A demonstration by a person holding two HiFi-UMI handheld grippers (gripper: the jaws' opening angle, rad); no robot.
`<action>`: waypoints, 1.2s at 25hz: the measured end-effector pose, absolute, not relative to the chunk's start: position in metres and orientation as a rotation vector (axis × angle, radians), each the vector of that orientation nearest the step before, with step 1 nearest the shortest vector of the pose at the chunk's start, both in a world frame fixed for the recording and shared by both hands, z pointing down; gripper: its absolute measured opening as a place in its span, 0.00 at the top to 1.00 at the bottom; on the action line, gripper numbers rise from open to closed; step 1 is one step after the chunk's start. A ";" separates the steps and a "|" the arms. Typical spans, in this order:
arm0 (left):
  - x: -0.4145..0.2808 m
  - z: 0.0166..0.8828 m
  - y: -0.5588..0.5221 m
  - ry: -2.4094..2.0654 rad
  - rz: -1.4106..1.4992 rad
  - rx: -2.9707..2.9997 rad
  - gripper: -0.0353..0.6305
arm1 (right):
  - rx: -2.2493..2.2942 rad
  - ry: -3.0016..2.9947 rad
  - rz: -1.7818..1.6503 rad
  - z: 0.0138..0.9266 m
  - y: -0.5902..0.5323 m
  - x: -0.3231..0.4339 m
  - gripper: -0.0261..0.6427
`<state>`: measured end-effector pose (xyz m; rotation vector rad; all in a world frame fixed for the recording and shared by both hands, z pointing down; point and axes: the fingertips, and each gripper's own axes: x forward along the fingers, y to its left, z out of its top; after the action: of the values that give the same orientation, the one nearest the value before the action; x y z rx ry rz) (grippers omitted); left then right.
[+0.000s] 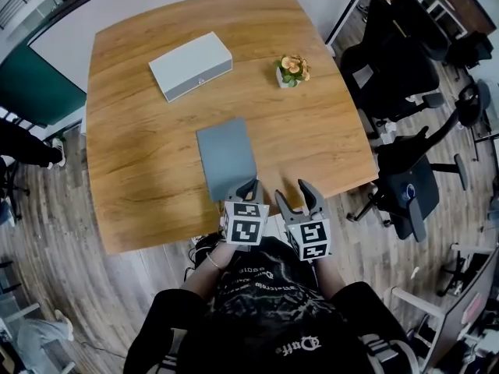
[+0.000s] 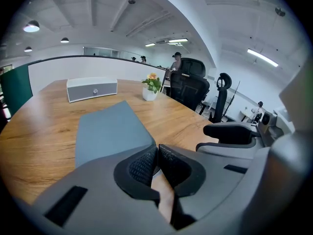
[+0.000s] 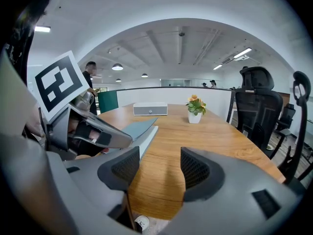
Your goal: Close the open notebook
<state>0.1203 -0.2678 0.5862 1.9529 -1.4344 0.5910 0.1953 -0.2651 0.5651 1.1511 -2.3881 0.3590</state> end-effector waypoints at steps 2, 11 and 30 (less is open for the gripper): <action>0.124 0.594 -0.272 -1.423 0.610 1.949 0.90 | 1.154 -2.380 0.363 0.567 -0.266 0.199 0.58; 0.136 0.625 -0.278 -1.346 0.731 1.908 0.90 | 1.135 -2.367 0.371 0.575 -0.271 0.204 0.58; 0.154 0.590 -0.256 -1.020 0.414 2.092 0.48 | 1.198 -2.482 0.380 0.536 -0.280 0.188 0.57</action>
<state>0.1541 -0.2564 0.5897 2.0921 -1.0202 0.4141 0.1881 -0.2805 0.5363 1.1981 -2.4815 0.3797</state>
